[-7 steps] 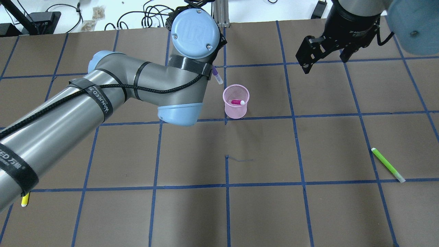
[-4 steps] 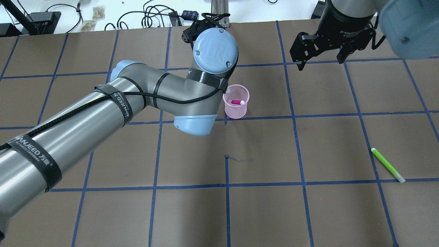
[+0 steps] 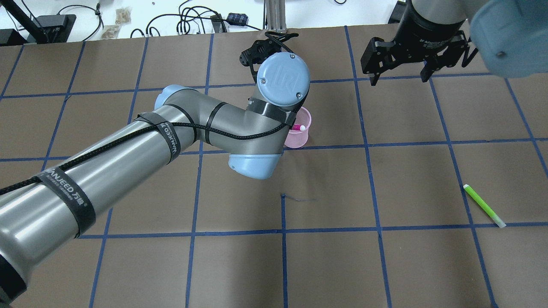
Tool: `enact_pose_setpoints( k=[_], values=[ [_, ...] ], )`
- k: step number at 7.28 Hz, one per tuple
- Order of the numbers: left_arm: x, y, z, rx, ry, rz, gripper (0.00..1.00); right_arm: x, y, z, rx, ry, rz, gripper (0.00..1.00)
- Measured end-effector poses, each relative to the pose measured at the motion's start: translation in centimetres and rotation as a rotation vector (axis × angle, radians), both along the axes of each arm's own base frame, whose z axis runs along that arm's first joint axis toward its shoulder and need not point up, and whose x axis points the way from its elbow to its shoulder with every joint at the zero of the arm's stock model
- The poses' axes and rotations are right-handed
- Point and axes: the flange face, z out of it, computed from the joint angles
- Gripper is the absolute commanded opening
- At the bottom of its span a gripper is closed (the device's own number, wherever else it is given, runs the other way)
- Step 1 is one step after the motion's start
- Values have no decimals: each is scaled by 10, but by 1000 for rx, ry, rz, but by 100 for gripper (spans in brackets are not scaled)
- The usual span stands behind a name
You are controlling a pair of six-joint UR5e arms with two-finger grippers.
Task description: Insert purple and pink pens into pink cup
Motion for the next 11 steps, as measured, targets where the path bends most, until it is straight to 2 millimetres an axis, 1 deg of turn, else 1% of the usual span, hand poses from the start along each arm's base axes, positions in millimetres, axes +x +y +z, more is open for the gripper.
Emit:
enact_pose_setpoints(
  k=[1,2,3,4,5,6,7,8,9,10,11],
  values=[
    [-2,0,-7,4,-3,-1,0,0,-1,0,-13,-3,-19,97],
    [-3,-2,-14,3,-3,-2,8,1,-4,2,-39,-10,-31,99],
    [-4,-4,-18,-4,1,-4,46,1,-7,2,-64,-16,-35,100],
    [-5,-5,-24,-6,0,-5,75,1,-8,-1,-75,-17,-36,100],
    [-6,-6,-27,-4,-3,-8,96,1,-8,-4,-81,-17,-37,100],
    [-6,-7,-29,-3,-5,-9,97,1,-8,-6,-84,-18,-36,100],
    [-6,-7,-29,-4,-5,-10,100,1,-8,-7,-85,-19,-36,100],
    [-4,-9,-21,-15,-2,-17,100,1,-8,-8,-85,-20,-35,100],
    [6,-14,-7,-29,-17,-41,100,1,-8,-8,-84,-20,-34,100],
    [31,-24,7,-26,-47,-76,100,1,-8,-8,-84,-20,-34,100],
    [68,-40,20,8,-51,-104,100,1,-8,-8,-84,-20,-34,100]
  ],
)
